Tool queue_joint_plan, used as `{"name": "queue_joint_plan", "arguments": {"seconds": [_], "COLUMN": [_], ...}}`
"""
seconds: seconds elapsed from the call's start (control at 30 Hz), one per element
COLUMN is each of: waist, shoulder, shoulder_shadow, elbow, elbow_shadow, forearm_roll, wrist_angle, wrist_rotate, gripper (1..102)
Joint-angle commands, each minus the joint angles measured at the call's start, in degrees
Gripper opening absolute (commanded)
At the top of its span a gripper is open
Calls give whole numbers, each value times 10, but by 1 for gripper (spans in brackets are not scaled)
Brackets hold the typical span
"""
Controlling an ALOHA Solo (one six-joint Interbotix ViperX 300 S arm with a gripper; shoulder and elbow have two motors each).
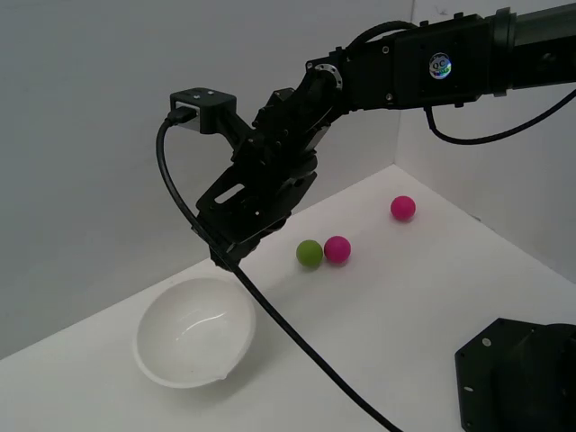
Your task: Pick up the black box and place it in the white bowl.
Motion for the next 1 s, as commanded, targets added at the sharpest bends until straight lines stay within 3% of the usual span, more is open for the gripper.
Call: {"name": "queue_joint_plan", "arguments": {"seconds": [0.0,0.37,0.63,0.7,0.8,0.97], "waist": [-13,-43,-54,-56,-57,-60], "shoulder": [0,-33,-41,-44,-47,-52], "shoulder_shadow": [4,-29,-37,-40,-44,-47], "elbow": [-18,-33,-33,-33,-33,-33], "elbow_shadow": [-21,-36,-35,-36,-36,-35], "forearm_roll": [-15,-24,-44,-47,-54,-57], "wrist_angle": [-11,-20,-40,-40,-41,-41], "wrist_rotate": [-1,-2,-1,-1,-1,-1], "gripper": [3,3,5,10,28,31]}}
